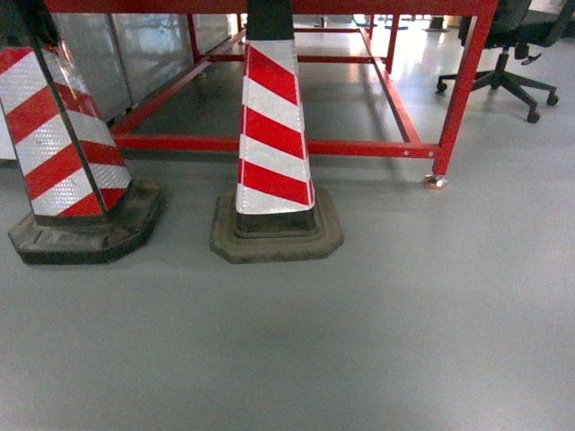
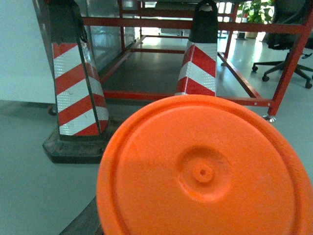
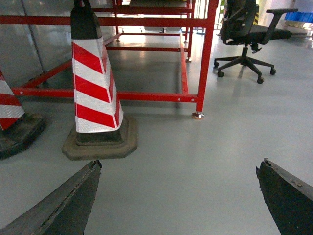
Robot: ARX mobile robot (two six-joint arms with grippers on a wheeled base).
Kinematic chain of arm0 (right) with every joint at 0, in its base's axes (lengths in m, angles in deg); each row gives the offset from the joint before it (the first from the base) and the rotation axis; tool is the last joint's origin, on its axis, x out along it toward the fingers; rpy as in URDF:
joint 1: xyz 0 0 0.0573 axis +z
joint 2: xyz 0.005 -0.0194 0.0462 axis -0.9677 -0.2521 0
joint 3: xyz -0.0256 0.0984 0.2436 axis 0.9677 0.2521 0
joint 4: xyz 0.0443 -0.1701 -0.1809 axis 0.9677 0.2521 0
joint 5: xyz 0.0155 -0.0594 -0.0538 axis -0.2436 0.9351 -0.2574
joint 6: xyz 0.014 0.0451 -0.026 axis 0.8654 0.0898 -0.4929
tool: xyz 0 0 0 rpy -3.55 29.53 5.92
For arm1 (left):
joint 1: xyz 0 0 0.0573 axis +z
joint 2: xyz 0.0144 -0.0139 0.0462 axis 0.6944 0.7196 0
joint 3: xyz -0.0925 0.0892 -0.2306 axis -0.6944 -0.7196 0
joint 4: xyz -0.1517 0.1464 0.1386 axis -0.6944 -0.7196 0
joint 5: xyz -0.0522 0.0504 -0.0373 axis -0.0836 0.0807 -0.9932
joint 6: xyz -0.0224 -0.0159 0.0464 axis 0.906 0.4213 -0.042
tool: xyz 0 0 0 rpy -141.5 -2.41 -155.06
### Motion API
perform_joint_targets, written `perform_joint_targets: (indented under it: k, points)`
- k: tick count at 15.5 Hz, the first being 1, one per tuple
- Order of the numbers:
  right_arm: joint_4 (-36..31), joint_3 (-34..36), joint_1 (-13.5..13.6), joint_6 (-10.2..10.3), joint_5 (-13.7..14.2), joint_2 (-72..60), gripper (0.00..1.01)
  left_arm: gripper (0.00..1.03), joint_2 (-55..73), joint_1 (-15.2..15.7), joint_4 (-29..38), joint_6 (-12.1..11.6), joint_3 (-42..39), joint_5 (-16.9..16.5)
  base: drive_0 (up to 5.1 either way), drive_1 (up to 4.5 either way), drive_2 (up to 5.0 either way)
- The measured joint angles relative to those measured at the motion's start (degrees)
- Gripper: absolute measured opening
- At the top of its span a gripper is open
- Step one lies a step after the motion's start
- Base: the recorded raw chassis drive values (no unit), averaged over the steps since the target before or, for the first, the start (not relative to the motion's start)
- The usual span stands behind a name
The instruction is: Pick capacitor and pack into box
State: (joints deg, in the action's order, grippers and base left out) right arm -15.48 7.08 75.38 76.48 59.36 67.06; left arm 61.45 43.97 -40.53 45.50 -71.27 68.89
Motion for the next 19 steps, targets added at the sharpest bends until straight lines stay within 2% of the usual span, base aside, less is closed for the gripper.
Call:
perform_joint_targets:
  k: [11, 19]
  points:
    - [0.3, 0.0, 0.0, 0.0, 0.0, 0.0, 0.98, 0.44, 0.0, 0.0, -0.3, 0.0, 0.0, -0.2, 0.0, 4.29, -4.4]
    - [0.3, 0.0, 0.0, 0.0, 0.0, 0.0, 0.98, 0.44, 0.0, 0.0, -0.2, 0.0, 0.0, -0.1, 0.0, 0.0, 0.0]
